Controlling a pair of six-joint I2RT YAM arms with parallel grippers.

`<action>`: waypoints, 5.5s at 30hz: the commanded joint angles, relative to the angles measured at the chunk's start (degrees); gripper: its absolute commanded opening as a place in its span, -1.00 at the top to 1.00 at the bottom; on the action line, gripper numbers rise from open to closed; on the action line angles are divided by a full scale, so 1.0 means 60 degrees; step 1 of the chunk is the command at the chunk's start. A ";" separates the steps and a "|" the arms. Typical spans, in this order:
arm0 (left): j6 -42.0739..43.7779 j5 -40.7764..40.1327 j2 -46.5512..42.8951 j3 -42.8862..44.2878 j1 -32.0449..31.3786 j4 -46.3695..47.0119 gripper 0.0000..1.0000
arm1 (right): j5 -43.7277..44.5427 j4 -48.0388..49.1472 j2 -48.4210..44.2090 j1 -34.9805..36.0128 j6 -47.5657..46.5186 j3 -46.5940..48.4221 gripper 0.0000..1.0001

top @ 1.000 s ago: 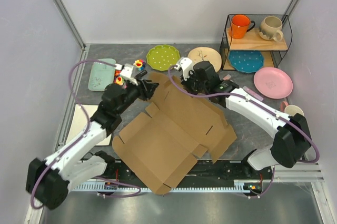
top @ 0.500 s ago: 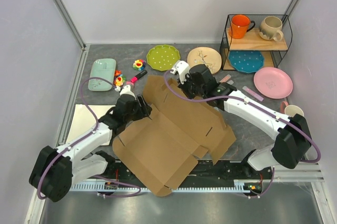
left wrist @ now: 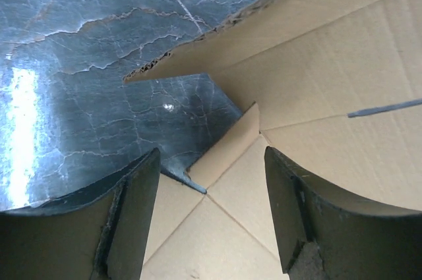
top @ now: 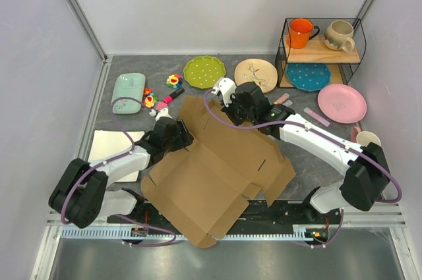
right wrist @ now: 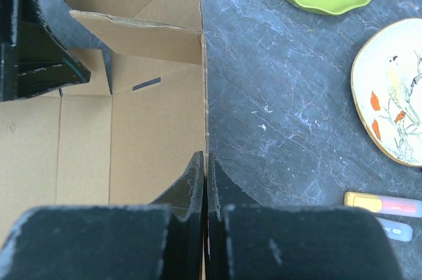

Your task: Fold the paper box

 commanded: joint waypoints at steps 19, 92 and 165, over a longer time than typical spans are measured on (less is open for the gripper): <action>0.2175 -0.1007 -0.0484 -0.1980 -0.2670 0.4101 0.48 | 0.0452 0.0103 -0.0276 0.0340 -0.0132 -0.0045 1.00; 0.2176 0.1527 -0.3810 -0.2492 -0.1221 0.4697 0.90 | 0.8800 0.0585 -0.0321 0.4324 -0.2563 -0.1641 1.00; 0.1633 -0.0115 0.0336 -0.1249 -0.0856 0.7311 0.49 | 1.0853 1.0795 0.2566 0.3783 -0.8393 -0.4322 1.00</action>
